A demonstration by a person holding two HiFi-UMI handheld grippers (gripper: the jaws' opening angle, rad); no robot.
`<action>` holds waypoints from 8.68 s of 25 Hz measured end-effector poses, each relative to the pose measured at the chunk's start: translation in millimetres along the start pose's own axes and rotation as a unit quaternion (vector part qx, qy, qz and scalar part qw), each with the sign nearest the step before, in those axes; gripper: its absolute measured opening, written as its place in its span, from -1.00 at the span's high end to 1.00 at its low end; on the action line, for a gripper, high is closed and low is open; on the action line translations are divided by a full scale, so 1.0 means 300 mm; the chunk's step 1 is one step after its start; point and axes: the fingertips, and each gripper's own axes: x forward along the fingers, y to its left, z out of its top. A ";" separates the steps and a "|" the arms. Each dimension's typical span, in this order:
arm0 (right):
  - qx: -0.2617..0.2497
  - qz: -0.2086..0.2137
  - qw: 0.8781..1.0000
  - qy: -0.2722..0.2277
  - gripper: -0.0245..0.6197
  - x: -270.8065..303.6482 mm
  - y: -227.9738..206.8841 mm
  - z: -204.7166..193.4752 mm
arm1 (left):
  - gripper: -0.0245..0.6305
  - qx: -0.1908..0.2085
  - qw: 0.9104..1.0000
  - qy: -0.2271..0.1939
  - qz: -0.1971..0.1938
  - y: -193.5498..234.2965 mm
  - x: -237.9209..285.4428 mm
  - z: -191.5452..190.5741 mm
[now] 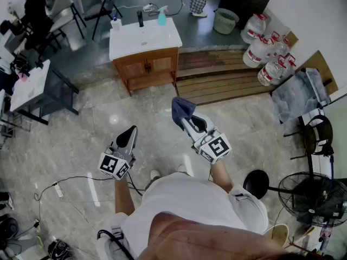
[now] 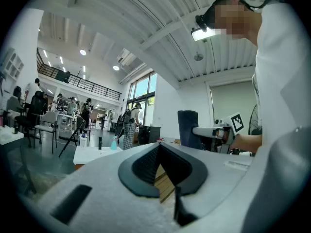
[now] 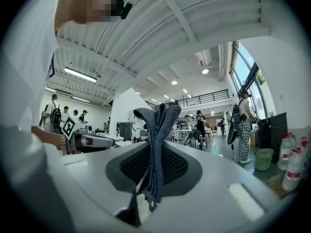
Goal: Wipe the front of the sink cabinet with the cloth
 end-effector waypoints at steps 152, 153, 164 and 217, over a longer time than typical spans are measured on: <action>-0.107 0.095 0.988 -0.054 0.74 1.750 -0.993 -2.035 | 0.93 0.076 0.990 -0.099 0.071 1.830 1.181 -1.858; -0.113 0.102 0.986 -0.063 0.74 1.748 -0.986 -2.027 | 0.93 0.084 0.989 -0.103 0.072 1.828 1.180 -1.861; -0.099 0.159 0.976 -0.111 0.74 1.797 -0.906 -2.001 | 0.93 0.112 0.984 -0.082 0.108 1.736 1.189 -1.907; -0.028 0.032 0.997 -0.061 0.71 2.202 -1.016 -1.786 | 0.93 0.173 0.975 -0.075 0.116 1.568 1.118 -1.929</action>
